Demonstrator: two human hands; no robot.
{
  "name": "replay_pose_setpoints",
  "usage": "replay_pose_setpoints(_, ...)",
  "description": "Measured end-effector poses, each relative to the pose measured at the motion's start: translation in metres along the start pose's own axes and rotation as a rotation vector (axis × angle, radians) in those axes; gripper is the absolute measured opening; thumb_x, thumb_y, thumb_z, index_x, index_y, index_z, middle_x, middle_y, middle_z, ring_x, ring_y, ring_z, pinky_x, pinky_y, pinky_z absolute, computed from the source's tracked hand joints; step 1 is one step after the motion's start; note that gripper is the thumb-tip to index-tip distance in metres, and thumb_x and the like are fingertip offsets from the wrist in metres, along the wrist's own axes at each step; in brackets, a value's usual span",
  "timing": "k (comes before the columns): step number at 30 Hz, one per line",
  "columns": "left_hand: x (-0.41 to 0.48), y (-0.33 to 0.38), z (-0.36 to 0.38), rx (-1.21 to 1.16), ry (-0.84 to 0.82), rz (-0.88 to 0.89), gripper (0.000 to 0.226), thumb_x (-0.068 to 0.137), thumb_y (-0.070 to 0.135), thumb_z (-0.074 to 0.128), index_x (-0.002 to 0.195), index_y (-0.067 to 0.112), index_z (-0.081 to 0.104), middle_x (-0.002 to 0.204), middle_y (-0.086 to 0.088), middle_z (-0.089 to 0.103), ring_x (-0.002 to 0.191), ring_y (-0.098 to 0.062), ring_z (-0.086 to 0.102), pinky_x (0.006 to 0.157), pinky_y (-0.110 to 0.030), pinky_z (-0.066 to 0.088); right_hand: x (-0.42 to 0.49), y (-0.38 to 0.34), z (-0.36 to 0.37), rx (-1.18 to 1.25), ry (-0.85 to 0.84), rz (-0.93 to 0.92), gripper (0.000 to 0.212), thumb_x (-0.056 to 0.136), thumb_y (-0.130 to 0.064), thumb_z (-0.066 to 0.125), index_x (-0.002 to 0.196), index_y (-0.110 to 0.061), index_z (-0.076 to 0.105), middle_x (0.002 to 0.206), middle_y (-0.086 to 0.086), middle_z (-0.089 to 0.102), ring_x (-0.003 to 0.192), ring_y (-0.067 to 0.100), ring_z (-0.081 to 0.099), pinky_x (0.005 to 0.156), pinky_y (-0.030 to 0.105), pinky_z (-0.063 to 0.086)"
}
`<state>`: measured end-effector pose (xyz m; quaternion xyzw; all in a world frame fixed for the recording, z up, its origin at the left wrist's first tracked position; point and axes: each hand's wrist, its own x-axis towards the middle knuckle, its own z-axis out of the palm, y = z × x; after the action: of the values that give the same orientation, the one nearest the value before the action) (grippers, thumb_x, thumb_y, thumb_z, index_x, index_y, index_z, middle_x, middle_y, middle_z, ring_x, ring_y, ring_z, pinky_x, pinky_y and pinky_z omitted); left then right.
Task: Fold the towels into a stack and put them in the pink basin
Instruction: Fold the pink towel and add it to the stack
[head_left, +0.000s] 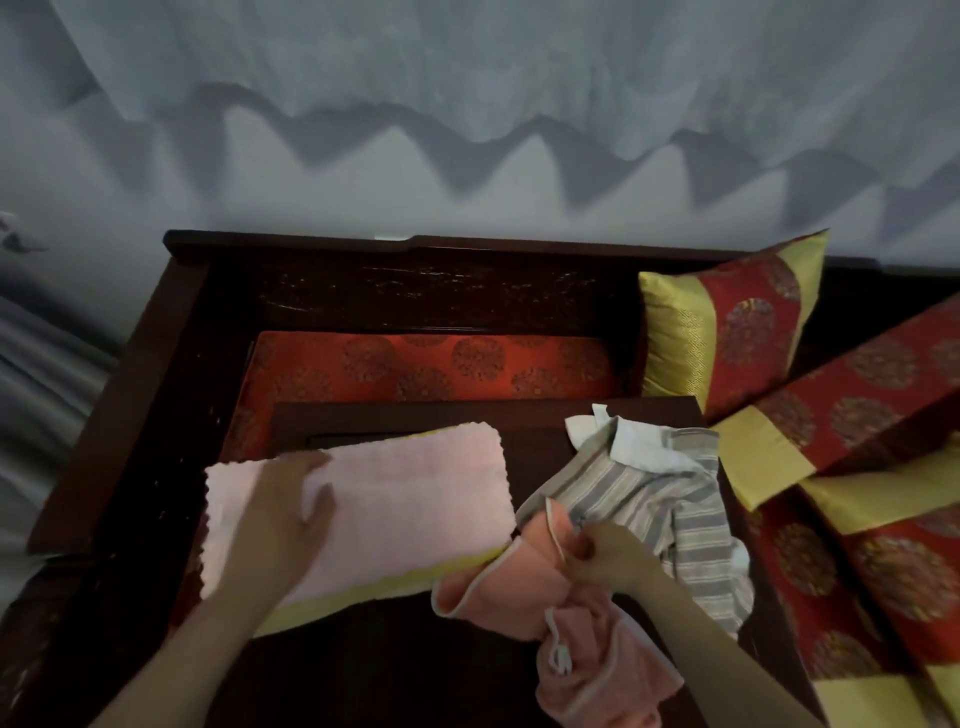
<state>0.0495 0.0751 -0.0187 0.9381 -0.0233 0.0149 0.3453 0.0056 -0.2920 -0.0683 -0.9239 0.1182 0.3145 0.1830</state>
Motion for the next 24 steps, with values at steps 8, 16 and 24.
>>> replay_pose_setpoints(8,-0.033,0.09,0.069,-0.168,-0.343,0.075,0.049,0.076,0.044,0.052,0.119,0.021,0.054,0.114,0.015,0.05,0.107,-0.004,0.047,0.099,-0.03,0.041,-0.033,-0.012,-0.036,0.626,0.032,-0.103,0.018,0.085,-0.006,0.061,0.071,-0.016,0.06,0.073,0.002,0.057,0.073,0.013,0.051,0.064,0.026,0.038)
replay_pose_setpoints(16,-0.042,0.161,0.079,-0.51,-0.641,0.023,0.042,0.068,0.028,0.083,0.102,0.032,0.059,0.091,0.017,0.069,0.085,0.012,0.063,0.072,-0.012,0.048,-0.113,-0.046,-0.12,0.846,0.066,-0.408,0.012,0.077,-0.011,0.063,0.071,-0.019,0.055,0.063,-0.006,0.044,0.056,0.002,0.04,0.05,0.012,0.031)
replay_pose_setpoints(24,-0.032,0.191,0.043,-0.898,-0.357,-0.273,0.014,0.075,0.02,0.058,0.084,0.023,0.068,0.08,0.006,0.072,0.079,-0.01,0.066,0.066,-0.023,0.052,-0.117,-0.045,-0.154,0.793,0.411,-0.639,0.03,0.064,0.012,0.064,0.076,-0.015,0.056,0.063,-0.018,0.052,0.061,0.002,0.042,0.059,0.016,0.034)
